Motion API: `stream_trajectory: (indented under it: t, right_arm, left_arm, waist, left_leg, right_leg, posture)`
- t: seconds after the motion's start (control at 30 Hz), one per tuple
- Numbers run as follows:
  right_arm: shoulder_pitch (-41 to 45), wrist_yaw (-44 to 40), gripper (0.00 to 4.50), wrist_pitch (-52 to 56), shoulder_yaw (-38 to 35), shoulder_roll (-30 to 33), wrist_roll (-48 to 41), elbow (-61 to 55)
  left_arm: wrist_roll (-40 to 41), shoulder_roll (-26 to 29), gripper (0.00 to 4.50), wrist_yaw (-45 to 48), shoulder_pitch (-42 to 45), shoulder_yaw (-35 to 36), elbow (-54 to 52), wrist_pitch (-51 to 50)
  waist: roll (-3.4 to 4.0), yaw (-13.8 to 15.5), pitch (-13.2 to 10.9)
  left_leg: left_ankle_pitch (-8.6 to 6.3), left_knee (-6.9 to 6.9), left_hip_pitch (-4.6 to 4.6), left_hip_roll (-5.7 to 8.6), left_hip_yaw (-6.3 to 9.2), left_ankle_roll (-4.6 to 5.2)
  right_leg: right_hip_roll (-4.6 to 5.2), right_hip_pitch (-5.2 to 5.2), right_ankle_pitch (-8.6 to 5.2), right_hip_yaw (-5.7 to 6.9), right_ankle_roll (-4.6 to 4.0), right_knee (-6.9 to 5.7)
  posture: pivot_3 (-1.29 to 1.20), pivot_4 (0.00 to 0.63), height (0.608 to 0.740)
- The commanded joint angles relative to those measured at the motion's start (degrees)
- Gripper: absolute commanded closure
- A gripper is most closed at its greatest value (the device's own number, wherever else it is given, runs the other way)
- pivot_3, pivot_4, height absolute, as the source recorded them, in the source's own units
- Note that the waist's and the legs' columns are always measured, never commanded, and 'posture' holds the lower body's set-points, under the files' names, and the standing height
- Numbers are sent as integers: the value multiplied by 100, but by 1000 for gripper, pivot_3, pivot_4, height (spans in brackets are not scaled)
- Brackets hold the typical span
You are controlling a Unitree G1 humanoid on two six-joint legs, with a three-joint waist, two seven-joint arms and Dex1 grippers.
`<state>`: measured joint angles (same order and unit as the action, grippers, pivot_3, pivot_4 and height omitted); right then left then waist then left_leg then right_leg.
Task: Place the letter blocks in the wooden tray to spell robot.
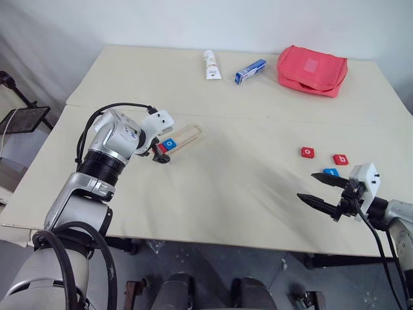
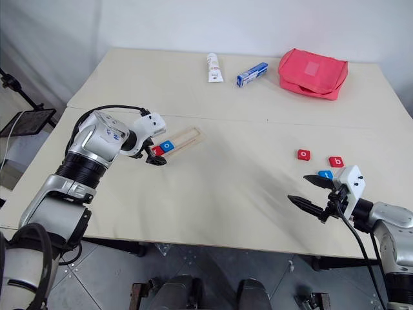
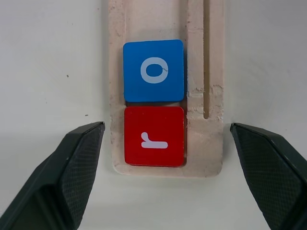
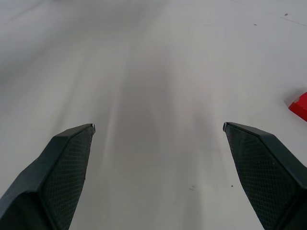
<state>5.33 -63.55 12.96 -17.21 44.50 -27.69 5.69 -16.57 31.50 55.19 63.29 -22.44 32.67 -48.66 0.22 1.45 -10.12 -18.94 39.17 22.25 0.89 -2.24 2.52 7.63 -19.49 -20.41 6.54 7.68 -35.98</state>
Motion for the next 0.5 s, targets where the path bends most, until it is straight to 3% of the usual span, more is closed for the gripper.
stream_trajectory:
  t: [0.03,0.4,0.5]
  right_arm:
    - [-57,-4,0,-40,-189,102,-74,-226]
    - [-92,18,0,-35,-199,98,-78,-252]
    - [-94,17,0,-34,-207,109,-80,-243]
  left_arm:
    - [-73,-26,33,-24,-177,-172,220,-166]
    - [83,-99,33,37,-193,-74,527,-189]
    - [131,-150,636,38,-173,8,680,-111]
  waist:
    - [1,-4,0]
    - [16,-9,10]
    - [21,-7,13]
  left_leg:
    - [0,0,0,0,0,0]
    - [0,0,-4,0,-3,0]
    - [0,-1,-4,0,-3,0]
  right_leg:
    - [0,0,0,0,0,0]
    - [0,0,0,-3,0,-1]
    - [0,1,0,-3,0,-1]
  posture:
    - [0,150,740]
    - [0,150,740]
    - [0,150,740]
